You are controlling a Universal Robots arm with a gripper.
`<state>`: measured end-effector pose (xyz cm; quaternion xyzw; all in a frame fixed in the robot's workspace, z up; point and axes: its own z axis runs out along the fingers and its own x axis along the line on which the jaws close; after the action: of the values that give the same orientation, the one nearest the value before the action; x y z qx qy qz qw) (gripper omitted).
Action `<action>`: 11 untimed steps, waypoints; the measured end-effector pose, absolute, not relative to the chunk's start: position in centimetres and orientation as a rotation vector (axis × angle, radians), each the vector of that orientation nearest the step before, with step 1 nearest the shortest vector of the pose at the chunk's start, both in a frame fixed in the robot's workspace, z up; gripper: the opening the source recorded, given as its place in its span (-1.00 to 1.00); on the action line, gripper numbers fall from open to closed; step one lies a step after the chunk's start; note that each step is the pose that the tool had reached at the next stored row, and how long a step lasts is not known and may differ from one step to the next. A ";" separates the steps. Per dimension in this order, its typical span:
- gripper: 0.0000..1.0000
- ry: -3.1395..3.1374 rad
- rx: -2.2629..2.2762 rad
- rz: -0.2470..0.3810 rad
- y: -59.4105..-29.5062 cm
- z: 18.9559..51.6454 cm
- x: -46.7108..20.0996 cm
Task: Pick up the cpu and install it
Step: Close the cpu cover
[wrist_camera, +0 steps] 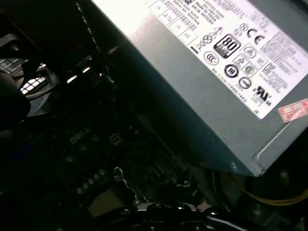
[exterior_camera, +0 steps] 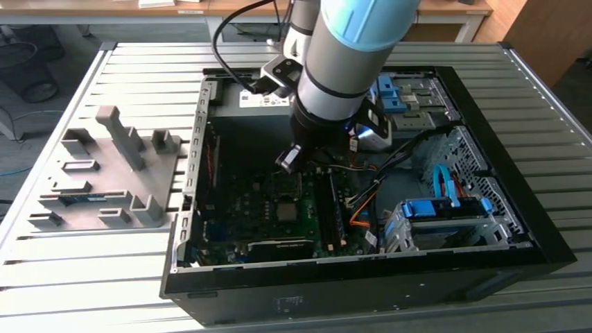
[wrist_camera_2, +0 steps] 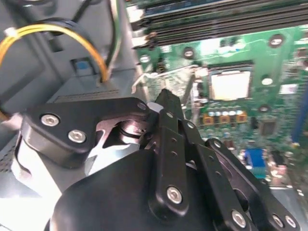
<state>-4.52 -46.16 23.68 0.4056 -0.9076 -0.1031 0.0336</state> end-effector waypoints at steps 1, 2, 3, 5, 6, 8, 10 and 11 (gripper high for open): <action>-0.80 -2.788 1.245 -0.291 -46.2 23.7 -4.5; -0.80 -2.784 1.242 -0.266 -46.2 23.7 -4.5; -0.80 -2.779 1.238 -0.240 -46.2 23.7 -4.5; -0.80 -2.771 1.232 -0.191 -46.3 23.7 -4.5; -0.80 -2.767 1.229 -0.168 -46.3 23.7 -4.5; -0.80 -2.760 1.225 -0.139 -46.5 23.4 -4.5; -0.80 -2.742 1.260 -0.136 -46.5 23.1 -4.5; -0.80 -2.730 1.282 -0.135 -46.5 23.0 -4.5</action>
<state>-4.53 -46.46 22.99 0.4239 -0.9026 -0.0447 0.0611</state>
